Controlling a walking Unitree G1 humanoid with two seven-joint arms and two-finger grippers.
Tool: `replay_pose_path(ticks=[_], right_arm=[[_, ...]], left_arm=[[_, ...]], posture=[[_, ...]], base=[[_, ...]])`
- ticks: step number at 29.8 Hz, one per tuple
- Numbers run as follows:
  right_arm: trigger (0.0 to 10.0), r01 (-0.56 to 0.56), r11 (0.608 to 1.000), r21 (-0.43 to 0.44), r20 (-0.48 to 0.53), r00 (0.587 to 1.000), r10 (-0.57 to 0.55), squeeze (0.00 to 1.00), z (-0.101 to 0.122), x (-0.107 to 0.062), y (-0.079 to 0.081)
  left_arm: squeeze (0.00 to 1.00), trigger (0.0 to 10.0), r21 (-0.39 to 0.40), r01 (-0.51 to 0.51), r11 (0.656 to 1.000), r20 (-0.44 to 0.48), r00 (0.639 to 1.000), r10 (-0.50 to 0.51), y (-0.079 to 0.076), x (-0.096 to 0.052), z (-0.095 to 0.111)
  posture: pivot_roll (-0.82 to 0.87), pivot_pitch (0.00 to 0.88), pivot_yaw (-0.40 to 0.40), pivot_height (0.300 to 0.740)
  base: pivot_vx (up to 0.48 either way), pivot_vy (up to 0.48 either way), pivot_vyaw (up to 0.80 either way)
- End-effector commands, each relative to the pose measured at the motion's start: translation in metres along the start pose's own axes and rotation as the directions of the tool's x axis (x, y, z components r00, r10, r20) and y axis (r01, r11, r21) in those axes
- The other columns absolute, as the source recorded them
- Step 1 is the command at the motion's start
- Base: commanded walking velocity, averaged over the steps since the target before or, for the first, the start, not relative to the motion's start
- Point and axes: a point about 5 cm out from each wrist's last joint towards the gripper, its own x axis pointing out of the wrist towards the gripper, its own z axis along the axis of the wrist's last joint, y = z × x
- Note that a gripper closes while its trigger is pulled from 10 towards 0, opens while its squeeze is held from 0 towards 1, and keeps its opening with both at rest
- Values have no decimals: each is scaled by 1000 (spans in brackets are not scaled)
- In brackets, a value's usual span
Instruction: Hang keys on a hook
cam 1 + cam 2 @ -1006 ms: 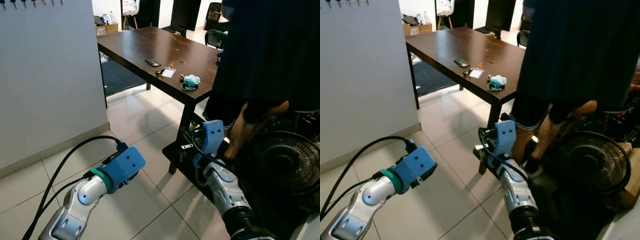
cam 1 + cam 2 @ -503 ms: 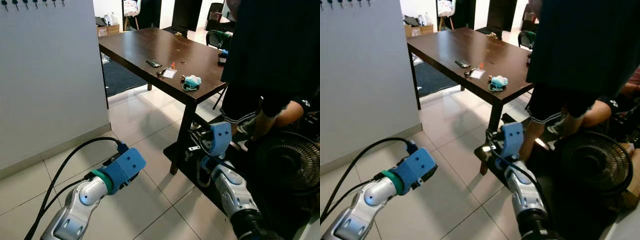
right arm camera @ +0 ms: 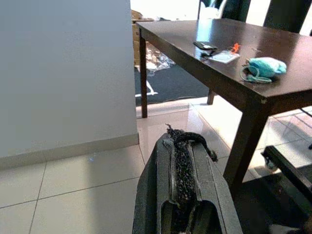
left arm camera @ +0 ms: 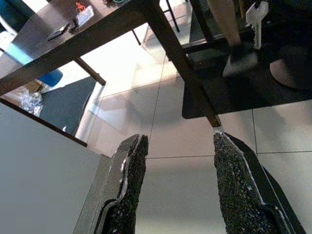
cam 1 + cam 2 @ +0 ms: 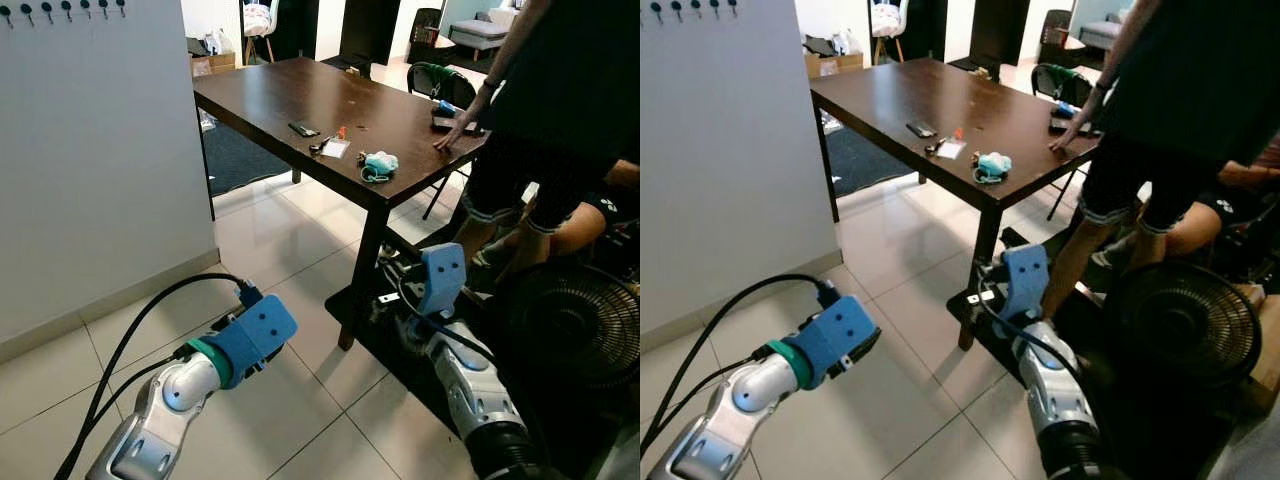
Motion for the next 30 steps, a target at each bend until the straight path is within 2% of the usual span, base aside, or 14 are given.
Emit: replay_pose_path(ticks=[1, 6, 30], right_arm=[[10000, -3, 1000, -1, -18, 1000, 3, 0, -4, -3, 3], [10000, -15, 1000, -14, -14, 1000, 15, 0, -3, -3, 8], [10000, -29, 999, -23, -45, 999, 28, 0, -4, 0, 5]], left_arm=[[0, 10000, -3, 11, 1000, -10, 1000, -11, -4, -1, -1], [0, 10000, -3, 14, 1000, -9, 1000, -14, -5, -2, -1], [0, 10000, -5, -21, 1000, 31, 999, 21, 2, 5, 11]], posture=[[53, 17, 44, 740], [54, 15, 27, 740], [62, 4, 1, 740]], base=[[0, 0, 0], [0, 0, 0], [0, 0, 0]])
